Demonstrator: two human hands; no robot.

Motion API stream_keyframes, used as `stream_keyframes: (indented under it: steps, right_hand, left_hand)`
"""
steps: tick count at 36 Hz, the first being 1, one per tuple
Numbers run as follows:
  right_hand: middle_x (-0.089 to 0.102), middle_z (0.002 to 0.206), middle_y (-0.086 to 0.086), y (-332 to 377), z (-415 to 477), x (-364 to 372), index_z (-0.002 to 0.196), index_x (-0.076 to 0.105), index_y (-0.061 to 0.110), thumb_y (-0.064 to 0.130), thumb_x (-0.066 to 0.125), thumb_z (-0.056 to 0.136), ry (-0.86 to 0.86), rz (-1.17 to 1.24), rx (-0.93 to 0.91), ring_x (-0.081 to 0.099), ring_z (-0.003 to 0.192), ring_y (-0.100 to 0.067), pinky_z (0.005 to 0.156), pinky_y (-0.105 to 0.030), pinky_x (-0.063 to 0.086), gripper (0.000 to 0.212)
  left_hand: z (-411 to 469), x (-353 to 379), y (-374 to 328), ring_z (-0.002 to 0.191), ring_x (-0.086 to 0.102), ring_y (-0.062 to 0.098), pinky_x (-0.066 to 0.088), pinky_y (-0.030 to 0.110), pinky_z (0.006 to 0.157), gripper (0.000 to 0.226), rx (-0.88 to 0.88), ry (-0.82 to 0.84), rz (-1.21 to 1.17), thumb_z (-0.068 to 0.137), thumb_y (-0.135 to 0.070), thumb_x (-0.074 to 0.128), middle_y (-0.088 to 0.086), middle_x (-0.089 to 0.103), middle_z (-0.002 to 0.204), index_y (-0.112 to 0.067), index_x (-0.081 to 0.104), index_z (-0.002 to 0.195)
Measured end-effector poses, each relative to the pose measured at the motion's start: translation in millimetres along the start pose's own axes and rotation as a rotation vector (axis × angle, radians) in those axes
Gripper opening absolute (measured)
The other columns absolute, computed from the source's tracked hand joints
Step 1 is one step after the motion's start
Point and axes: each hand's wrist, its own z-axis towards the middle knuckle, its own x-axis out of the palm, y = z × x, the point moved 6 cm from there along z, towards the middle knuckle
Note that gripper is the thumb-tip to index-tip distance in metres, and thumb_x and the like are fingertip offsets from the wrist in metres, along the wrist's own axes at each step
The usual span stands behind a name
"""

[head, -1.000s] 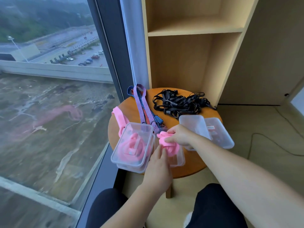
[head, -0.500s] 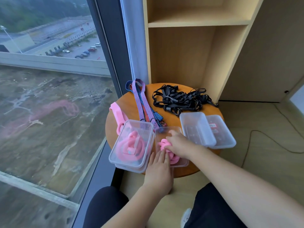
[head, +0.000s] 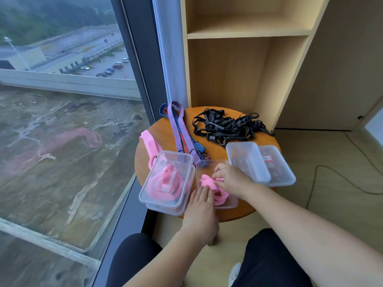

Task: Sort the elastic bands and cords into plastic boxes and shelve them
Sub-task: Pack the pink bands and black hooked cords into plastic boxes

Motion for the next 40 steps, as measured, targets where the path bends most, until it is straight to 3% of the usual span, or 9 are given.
stream_keyframes:
  steps: [12,20,26,31,33,35,37,40]
  right_hand:
    - [0.061,0.113,-0.009,6.6,-2.3,-11.9,0.105,0.074,0.001,0.006,0.059,0.093,-0.02,-0.007,-0.02,0.055,0.106,-0.023,0.094,-0.031,0.043,0.02]
    - [0.066,0.105,-0.011,25.7,-1.7,-54.8,0.099,0.074,0.002,0.005,0.062,0.09,-0.134,0.029,-0.094,0.06,0.098,-0.024,0.089,-0.031,0.045,0.015]
    - [0.066,0.101,-0.008,20.4,-28.9,-71.4,0.097,0.074,0.003,0.006,0.058,0.092,-0.138,0.054,-0.049,0.06,0.092,-0.02,0.086,-0.033,0.047,0.017]
    - [0.061,0.086,-0.002,-28.8,-59.3,-74.7,0.074,0.07,0.014,0.006,0.049,0.092,-0.196,0.04,0.194,0.055,0.08,-0.021,0.075,-0.037,0.046,0.029]
    - [0.064,0.1,-0.004,-67.8,-73.6,-79.0,0.091,0.072,0.01,0.008,0.048,0.094,-0.307,0.06,0.414,0.059,0.092,-0.027,0.079,-0.038,0.05,0.024]
    - [0.063,0.099,-0.008,-108.2,-89.4,-80.9,0.095,0.07,0.009,0.009,0.048,0.094,-0.403,0.138,0.641,0.058,0.092,-0.032,0.072,-0.033,0.049,0.022]
    - [0.06,0.094,-0.011,-139.4,-102.8,-78.0,0.094,0.065,0.011,0.01,0.048,0.094,-0.399,0.165,0.812,0.054,0.085,-0.032,0.065,-0.028,0.038,0.017]
    - [0.061,0.093,-0.011,-165.9,-110.5,-73.6,0.094,0.063,0.012,0.016,0.051,0.095,-0.33,0.137,0.909,0.056,0.081,-0.031,0.064,-0.026,0.038,0.013]
  left_hand:
    - [-6.8,-11.9,-5.5,0.15,0.01,0.022,0.002,0.029,0.121,0.07,0.038,-0.044,-0.034,0.088,-0.011,0.043,0.011,0.016,0.161,-0.005,0.018,0.153]
    - [-5.2,-44.6,-6.2,0.129,0.038,0.026,0.025,0.027,0.109,0.055,0.097,-0.131,-0.162,0.079,-0.003,0.048,0.01,0.047,0.133,-0.005,0.046,0.134]
    - [-8.6,-42.7,-10.9,0.121,0.043,0.024,0.034,0.026,0.1,0.049,0.109,-0.119,-0.178,0.082,-0.004,0.048,0.006,0.048,0.131,-0.01,0.048,0.131]
    - [-8.0,-30.3,-11.7,0.126,0.042,0.02,0.034,0.025,0.101,0.047,0.08,-0.082,-0.177,0.086,-0.007,0.048,0.0,0.047,0.137,-0.014,0.047,0.133]
    - [-5.4,-25.7,-13.4,0.127,0.042,0.019,0.032,0.023,0.101,0.047,0.081,-0.08,-0.17,0.087,-0.008,0.049,-0.001,0.047,0.138,-0.015,0.047,0.134]
    - [-1.3,-21.8,-16.0,0.126,0.043,0.02,0.033,0.024,0.099,0.045,0.082,-0.074,-0.178,0.087,-0.007,0.049,-0.001,0.047,0.137,-0.014,0.049,0.132]
    - [5.2,-19.0,-20.8,0.126,0.043,0.022,0.034,0.025,0.096,0.043,0.088,-0.064,-0.189,0.087,-0.006,0.049,0.001,0.048,0.137,-0.012,0.051,0.13]
    - [20.9,-19.3,-33.2,0.129,0.041,0.022,0.033,0.026,0.101,0.043,0.106,-0.062,-0.205,0.089,-0.006,0.049,0.004,0.047,0.14,-0.01,0.05,0.132]
